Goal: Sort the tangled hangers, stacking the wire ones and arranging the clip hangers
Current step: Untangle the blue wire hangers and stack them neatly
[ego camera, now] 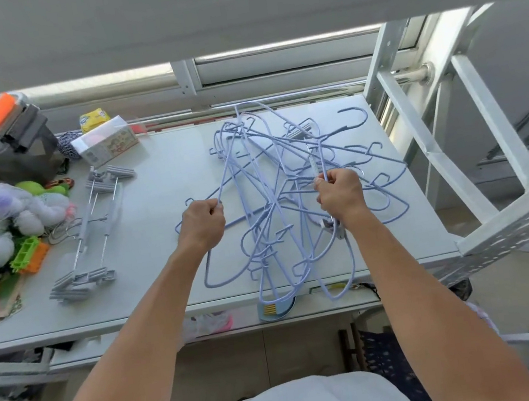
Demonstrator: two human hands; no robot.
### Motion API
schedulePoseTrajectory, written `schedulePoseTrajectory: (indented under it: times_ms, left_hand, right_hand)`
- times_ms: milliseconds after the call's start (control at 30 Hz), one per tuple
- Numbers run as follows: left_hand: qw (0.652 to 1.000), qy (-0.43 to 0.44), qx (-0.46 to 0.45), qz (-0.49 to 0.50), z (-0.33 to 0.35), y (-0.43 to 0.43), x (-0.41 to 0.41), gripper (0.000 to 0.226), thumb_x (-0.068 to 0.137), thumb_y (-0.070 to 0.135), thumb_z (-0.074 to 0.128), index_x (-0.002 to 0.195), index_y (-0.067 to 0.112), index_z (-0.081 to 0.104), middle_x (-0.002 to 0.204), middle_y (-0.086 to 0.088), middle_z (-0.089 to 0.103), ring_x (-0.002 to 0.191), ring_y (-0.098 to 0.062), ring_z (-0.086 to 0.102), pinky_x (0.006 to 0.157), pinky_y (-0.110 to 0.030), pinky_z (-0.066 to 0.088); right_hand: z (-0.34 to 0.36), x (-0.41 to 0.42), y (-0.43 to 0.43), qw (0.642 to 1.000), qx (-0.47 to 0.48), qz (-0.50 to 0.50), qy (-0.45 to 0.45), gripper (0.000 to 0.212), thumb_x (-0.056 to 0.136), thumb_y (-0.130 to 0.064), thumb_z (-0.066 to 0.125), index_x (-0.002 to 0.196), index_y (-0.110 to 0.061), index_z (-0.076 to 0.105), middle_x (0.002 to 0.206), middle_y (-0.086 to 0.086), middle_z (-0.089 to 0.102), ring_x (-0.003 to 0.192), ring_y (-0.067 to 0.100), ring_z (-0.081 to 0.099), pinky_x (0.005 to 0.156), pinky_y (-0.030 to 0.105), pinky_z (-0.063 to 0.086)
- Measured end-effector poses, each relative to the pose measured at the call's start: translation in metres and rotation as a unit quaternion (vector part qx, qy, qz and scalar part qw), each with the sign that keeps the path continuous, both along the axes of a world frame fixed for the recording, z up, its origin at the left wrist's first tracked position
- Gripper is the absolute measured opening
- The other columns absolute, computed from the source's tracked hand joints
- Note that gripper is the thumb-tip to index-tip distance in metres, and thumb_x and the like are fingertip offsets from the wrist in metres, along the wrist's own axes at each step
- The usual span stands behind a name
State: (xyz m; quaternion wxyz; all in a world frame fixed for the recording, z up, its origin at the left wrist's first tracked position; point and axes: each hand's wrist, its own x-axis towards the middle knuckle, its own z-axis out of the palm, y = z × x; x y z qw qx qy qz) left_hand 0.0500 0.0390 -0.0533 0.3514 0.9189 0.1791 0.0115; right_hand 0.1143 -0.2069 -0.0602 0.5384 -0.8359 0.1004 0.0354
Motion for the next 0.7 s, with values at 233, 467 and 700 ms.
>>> schedulePoseTrajectory:
  times_ms: [233, 467, 700]
  left_hand:
    - [0.999, -0.014, 0.005, 0.031, 0.004, 0.024, -0.007, 0.038, 0.096, 0.020, 0.048, 0.063, 0.002, 0.048, 0.058, -0.005, 0.043, 0.055, -0.021, 0.040, 0.059, -0.029, 0.036]
    - [0.998, 0.012, 0.051, 0.027, 0.007, 0.052, -0.012, 0.040, 0.094, 0.021, 0.050, 0.057, 0.011, 0.039, 0.052, -0.002, 0.032, 0.052, -0.021, 0.032, 0.051, -0.028, 0.029]
    - [0.993, 0.035, 0.104, 0.049, -0.002, 0.079, -0.024, 0.035, 0.092, 0.028, 0.047, 0.063, 0.007, 0.047, 0.053, -0.002, 0.043, 0.057, -0.027, 0.042, 0.056, -0.028, 0.039]
  right_hand:
    - [0.003, 0.003, -0.012, 0.996, 0.079, 0.015, 0.027, 0.019, 0.097, -0.013, 0.054, 0.083, -0.005, 0.063, 0.080, 0.009, 0.065, 0.046, 0.007, 0.055, 0.042, 0.020, 0.044]
    - [-0.009, 0.007, -0.025, 0.994, 0.091, 0.030, 0.049, 0.019, 0.098, -0.014, 0.054, 0.086, -0.003, 0.065, 0.084, 0.008, 0.068, 0.049, 0.008, 0.060, 0.044, 0.019, 0.048]
    - [-0.020, 0.010, -0.029, 0.993, 0.094, 0.037, 0.064, 0.020, 0.097, -0.012, 0.053, 0.085, 0.000, 0.062, 0.079, 0.016, 0.065, 0.054, 0.007, 0.068, 0.048, 0.018, 0.050]
